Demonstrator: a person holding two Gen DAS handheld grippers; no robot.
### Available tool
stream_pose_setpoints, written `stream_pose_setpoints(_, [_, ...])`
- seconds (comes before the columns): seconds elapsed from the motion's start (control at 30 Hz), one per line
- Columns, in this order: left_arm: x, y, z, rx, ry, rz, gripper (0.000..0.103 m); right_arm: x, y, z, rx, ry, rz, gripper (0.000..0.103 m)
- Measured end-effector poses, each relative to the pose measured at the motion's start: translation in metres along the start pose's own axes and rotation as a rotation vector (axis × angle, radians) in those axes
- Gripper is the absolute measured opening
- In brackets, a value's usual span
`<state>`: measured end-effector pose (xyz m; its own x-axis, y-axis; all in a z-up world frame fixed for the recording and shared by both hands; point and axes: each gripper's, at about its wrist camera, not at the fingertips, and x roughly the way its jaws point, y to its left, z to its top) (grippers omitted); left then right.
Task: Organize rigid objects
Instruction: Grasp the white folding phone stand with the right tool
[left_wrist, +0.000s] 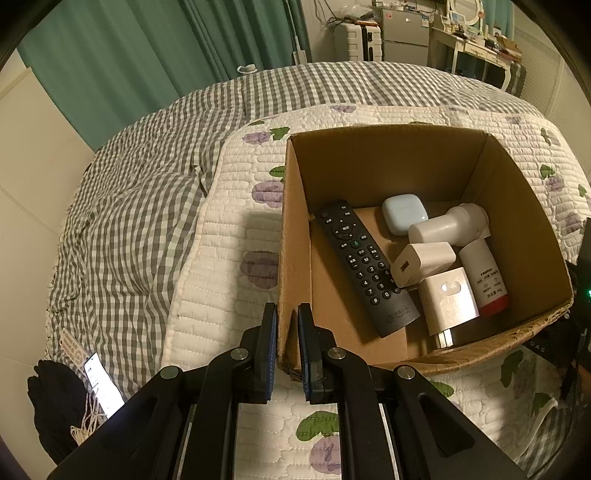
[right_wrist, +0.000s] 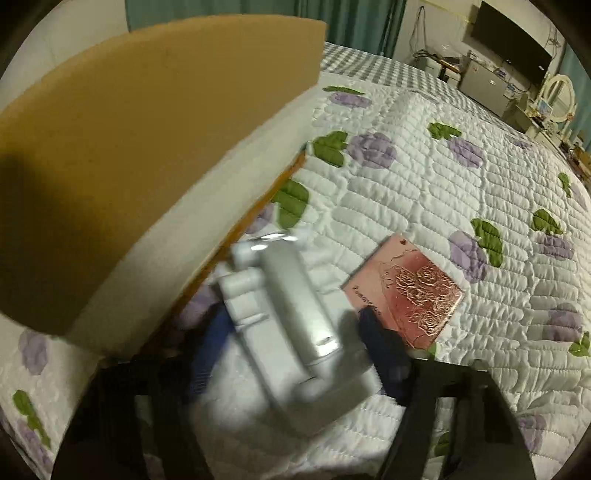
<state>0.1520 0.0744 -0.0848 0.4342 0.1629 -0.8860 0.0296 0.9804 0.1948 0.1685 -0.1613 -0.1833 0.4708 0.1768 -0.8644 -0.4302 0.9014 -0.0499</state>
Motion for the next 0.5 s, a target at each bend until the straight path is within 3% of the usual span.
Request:
stream_pose_setpoints(0.17, [0.000, -0.001, 0.000, 0.000, -0.001, 0.000, 0.010, -0.017, -0.011, -0.007, 0.057, -0.017, -0.021, 0.048])
stream_pose_setpoints(0.3, [0.000, -0.001, 0.000, 0.003, -0.002, -0.003, 0.010, -0.043, -0.028, -0.009, 0.134, -0.085, -0.010, 0.046])
stream_pose_setpoints(0.5, [0.001, 0.000, 0.001, 0.000, -0.004, -0.012, 0.010, -0.068, -0.033, 0.000, 0.144, -0.154, -0.031, 0.044])
